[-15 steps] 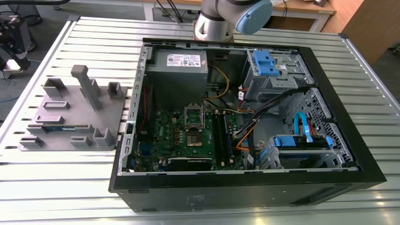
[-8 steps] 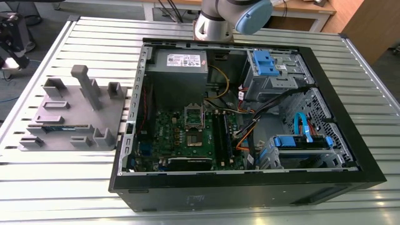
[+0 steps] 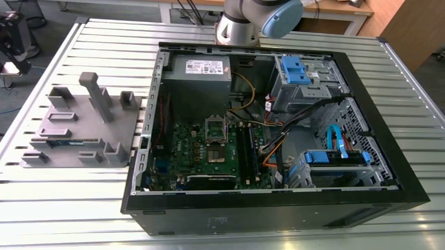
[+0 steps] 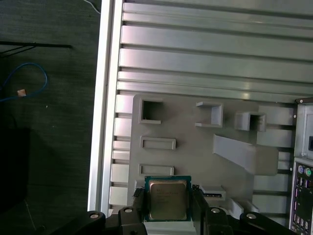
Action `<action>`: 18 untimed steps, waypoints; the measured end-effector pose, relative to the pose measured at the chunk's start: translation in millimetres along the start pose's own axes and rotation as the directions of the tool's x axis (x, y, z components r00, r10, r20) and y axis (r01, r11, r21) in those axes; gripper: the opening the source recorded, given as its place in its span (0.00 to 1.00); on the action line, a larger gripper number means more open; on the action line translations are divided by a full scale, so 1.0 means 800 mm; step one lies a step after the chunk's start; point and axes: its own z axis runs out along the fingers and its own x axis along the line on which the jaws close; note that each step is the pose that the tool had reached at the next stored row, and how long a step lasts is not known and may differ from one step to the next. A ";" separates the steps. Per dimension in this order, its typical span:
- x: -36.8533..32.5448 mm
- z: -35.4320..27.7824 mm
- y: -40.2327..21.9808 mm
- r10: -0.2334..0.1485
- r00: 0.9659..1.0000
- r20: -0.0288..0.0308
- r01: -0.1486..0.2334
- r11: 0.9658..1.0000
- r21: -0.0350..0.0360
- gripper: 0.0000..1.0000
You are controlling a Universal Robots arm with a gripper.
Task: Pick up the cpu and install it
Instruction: 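Pick up the cpu and move it towards the insertion slot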
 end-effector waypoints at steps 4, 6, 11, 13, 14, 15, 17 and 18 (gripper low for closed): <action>0.0000 -0.0005 0.0000 0.000 1.000 0.000 0.000 1.000 0.000 0.47; 0.0000 -0.0014 0.0000 0.000 1.000 0.000 0.000 1.000 0.000 0.47; -0.0001 -0.0050 0.0000 0.000 1.000 0.000 0.000 1.000 0.000 0.47; -0.0002 -0.0064 0.0000 0.000 1.000 0.000 0.000 1.000 0.000 0.47; -0.0002 -0.0068 0.0000 0.000 1.000 0.000 0.000 1.000 0.000 0.47; -0.0002 -0.0070 0.0000 0.000 1.000 0.000 0.000 1.000 0.000 0.47; -0.0002 -0.0078 0.0000 0.000 1.000 0.000 0.000 1.000 0.000 0.47; -0.0002 -0.0078 0.0000 0.000 1.000 0.000 0.000 1.000 0.000 0.47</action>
